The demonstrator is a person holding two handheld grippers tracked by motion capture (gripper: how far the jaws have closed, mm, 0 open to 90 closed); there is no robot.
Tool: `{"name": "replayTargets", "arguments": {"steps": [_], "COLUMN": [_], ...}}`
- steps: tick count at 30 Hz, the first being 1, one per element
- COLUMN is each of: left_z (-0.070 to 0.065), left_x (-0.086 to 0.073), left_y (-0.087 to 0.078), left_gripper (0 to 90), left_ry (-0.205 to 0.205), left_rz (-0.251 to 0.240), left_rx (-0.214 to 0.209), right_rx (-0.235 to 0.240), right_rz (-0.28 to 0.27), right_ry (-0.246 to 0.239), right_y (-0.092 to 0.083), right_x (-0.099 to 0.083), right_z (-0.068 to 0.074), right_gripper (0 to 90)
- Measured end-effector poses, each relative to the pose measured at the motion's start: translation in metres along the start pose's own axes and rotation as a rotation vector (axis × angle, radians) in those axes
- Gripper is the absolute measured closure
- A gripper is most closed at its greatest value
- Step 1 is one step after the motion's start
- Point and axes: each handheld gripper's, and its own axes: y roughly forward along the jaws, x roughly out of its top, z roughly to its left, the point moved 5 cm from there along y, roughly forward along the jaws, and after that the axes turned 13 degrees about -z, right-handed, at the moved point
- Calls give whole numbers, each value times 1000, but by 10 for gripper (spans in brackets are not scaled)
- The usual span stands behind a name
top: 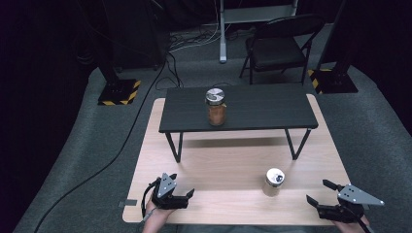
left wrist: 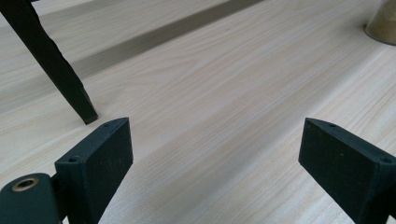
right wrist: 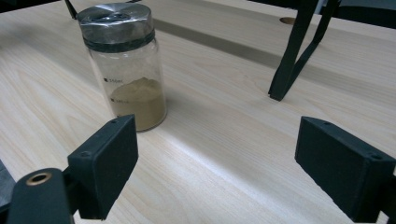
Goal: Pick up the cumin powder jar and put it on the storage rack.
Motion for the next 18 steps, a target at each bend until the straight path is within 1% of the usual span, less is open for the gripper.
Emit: {"name": "replayTargets", "arguments": {"steps": [3, 7, 9, 14, 18], "left_z": [0, 0, 0, 0, 0], "left_x": [0, 0, 0, 0, 0], "left_y": [0, 0, 0, 0, 0], "left_gripper": [93, 93, 93, 93, 93], "left_ry": [-1, -1, -1, -1, 0], "left_rz": [-1, -3, -2, -2, -1], "left_rx": [1, 1, 1, 0, -3], "right_rx": [6, 34, 36, 72, 91], "right_rz": [-1, -1, -2, -2, -4], "right_ry": [0, -3, -4, -5, -4], "right_y": [1, 5, 6, 14, 21], "right_x": [0, 1, 2, 4, 6], "right_z": [1, 3, 4, 7, 9], "right_gripper": [117, 114, 114, 110, 109]}}
